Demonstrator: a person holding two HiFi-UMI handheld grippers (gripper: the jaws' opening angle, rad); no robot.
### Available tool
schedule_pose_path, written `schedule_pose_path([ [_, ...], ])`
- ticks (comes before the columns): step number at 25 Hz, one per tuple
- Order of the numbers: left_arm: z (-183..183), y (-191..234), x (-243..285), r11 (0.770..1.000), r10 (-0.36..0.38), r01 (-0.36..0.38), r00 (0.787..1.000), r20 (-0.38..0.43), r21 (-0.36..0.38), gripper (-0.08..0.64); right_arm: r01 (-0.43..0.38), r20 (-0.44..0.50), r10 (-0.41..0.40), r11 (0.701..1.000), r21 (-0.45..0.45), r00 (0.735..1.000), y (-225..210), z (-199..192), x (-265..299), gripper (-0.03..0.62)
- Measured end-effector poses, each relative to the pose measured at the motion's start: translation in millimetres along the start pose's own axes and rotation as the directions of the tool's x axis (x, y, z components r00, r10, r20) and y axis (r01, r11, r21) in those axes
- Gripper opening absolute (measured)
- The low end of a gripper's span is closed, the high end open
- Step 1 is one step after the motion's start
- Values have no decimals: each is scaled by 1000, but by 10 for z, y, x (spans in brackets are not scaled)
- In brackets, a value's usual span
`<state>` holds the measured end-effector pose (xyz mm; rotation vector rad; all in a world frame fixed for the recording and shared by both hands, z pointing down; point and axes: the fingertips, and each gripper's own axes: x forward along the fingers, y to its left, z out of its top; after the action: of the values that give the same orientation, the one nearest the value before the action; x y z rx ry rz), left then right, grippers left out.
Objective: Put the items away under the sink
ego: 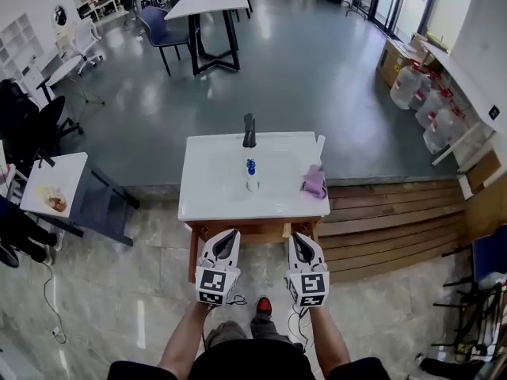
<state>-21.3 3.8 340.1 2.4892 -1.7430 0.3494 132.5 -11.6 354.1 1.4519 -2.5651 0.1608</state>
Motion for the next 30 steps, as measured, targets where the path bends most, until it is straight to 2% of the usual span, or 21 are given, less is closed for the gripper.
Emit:
schedule_pose_path([
  [11,210,260,183,998,63,-63,998,5,-19,6,-92,23,92,996,-2,995,43,228,522,34],
  [22,69,862,757,998,54,-54,998,-17,-31,6,-107,-12,107,994,7,994,86,115,1406,34],
  [30,-283,1331,1309,998,25,-30,995,-93,-55,6,-89,-74,91,996,30,993,25,-142,2171,34],
])
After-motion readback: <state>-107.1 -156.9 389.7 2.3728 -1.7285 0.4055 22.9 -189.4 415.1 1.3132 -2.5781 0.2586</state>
